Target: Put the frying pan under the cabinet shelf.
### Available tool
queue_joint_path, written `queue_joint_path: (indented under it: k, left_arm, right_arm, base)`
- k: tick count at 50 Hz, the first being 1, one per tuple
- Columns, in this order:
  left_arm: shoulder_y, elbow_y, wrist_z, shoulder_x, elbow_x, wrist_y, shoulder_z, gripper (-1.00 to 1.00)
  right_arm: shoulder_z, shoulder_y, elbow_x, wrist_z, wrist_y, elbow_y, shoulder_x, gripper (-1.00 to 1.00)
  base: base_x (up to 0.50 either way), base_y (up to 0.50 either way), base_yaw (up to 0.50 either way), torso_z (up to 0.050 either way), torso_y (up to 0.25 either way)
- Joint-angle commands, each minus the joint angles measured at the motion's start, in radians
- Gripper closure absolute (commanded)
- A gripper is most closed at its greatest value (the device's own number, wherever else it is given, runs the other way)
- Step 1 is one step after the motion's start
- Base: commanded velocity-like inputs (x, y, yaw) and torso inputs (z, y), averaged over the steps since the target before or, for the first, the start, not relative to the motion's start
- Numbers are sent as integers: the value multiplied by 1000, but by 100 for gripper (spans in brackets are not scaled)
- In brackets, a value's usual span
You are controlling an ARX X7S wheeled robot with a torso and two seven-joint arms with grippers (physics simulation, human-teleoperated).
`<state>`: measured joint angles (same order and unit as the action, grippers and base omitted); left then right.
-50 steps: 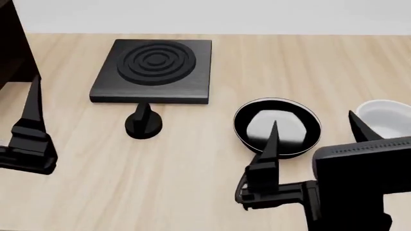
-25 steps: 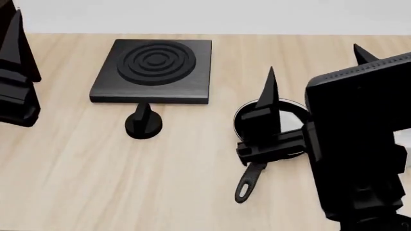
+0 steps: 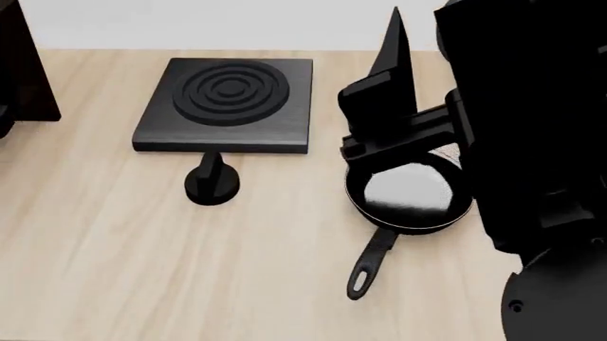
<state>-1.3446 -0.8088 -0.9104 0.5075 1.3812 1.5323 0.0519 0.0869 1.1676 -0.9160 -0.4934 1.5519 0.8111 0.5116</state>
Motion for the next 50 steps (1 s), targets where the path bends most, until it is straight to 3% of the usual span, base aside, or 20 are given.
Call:
queue_joint_path:
  k: [1, 23, 50]
  left_arm:
    - [-89, 53, -86, 35, 114, -25, 40, -100]
    - [-172, 93, -119, 72, 141, -61, 95, -100]
    - [-155, 85, -117, 111, 138, -111, 129, -100]
  right_arm:
    - [69, 113, -131, -104, -8, -41, 42, -100]
    - [105, 138, -199, -158, -47, -64, 63, -100]
    - [125, 152, -256, -207, -81, -63, 83, -100]
  base:
    - [125, 500, 0, 0, 0]
    - [132, 500, 0, 0, 0]
    - [132, 500, 0, 0, 0]
